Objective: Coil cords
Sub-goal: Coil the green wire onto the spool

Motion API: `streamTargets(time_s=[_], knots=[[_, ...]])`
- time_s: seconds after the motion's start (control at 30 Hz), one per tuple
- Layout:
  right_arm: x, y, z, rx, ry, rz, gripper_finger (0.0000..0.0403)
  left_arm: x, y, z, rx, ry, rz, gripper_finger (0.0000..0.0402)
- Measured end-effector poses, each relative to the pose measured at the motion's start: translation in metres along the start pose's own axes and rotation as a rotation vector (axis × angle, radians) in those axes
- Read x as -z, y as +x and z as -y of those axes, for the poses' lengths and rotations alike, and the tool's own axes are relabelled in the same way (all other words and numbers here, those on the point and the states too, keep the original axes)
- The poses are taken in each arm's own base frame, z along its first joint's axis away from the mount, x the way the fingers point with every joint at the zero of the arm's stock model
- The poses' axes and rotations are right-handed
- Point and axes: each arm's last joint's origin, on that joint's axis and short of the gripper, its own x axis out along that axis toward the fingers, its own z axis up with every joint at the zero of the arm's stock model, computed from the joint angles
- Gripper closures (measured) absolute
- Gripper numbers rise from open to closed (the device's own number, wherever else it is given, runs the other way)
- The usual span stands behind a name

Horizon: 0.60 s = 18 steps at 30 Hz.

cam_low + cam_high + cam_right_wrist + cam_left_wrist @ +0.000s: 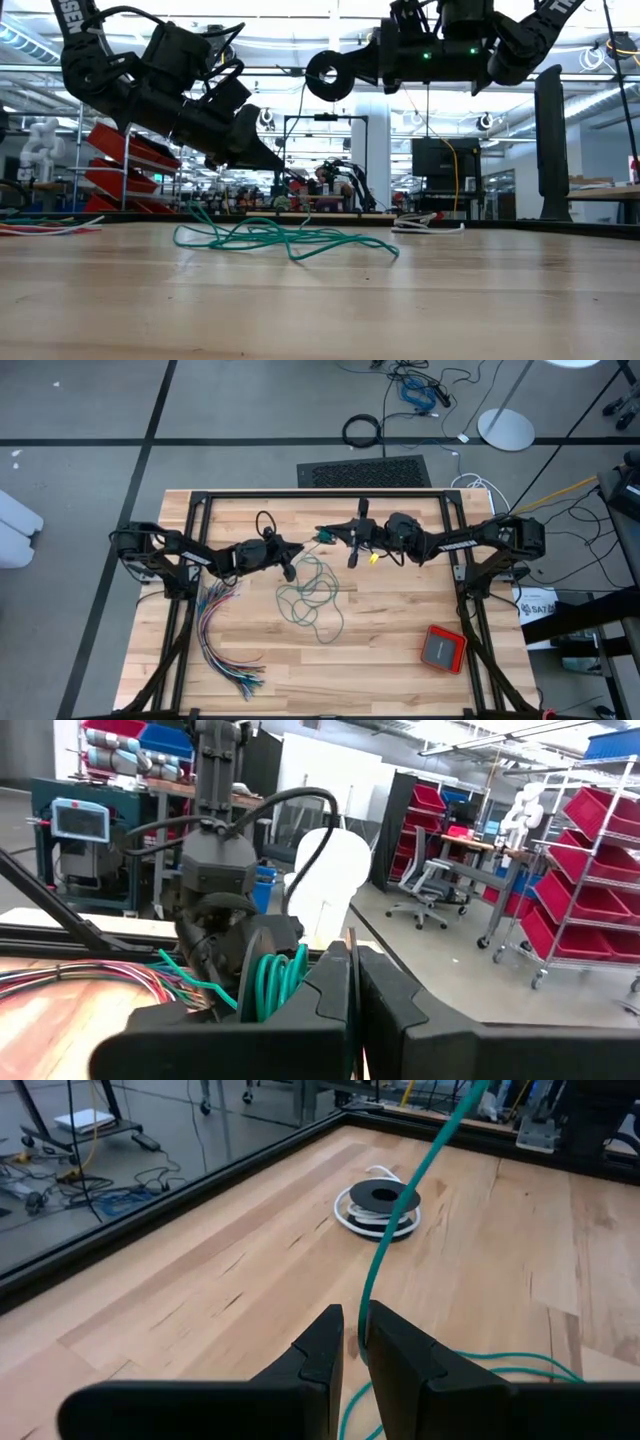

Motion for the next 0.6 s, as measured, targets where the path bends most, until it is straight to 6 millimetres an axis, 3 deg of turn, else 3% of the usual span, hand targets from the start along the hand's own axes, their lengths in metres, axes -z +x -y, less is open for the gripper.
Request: streamTargets(time_s=[0.4,0.6], knots=[[-0.0018,0.0003,-0.0082,-0.026,-0.002,0.009,0.0403,-0.0002,0.0000,-0.0002,-0.008,0.019,0.002,0.0351],[-0.0018,0.0003,-0.0082,-0.025,0.003,0.009,0.0402,0.0013,0.0000,-0.0007,-0.019,0.052,-0.012,0.0394]])
